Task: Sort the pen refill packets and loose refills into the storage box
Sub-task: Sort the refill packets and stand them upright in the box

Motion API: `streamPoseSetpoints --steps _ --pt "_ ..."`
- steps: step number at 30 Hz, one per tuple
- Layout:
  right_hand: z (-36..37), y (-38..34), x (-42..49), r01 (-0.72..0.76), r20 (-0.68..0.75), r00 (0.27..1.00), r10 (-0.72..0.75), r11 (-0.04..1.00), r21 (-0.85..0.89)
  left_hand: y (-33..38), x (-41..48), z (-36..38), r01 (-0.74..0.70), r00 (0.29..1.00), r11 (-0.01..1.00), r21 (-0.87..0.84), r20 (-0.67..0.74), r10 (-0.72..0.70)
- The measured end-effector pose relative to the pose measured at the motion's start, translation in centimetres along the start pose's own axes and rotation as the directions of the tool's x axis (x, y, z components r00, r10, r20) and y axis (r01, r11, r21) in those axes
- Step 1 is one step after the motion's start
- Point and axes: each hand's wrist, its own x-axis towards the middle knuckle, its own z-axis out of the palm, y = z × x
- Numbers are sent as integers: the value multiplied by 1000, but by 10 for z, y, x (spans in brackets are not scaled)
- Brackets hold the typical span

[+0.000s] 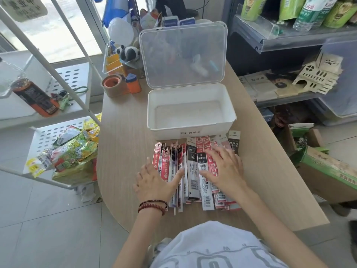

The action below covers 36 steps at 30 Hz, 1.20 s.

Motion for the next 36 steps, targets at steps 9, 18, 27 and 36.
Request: streamPoseSetpoints --steps 9,18,27,36 --pt "8 -9 5 70 19 997 -70 997 17 12 -6 0 -6 995 999 -36 94 9" --pt "1 -7 3 97 41 994 -99 995 29 11 11 8 43 991 942 -332 135 2" --pt "-5 -6 1 102 42 994 -104 994 45 -19 20 2 87 983 813 -576 180 23" --pt "-2 -11 3 93 38 995 -95 994 58 0 14 5 51 992 944 -325 125 -10"
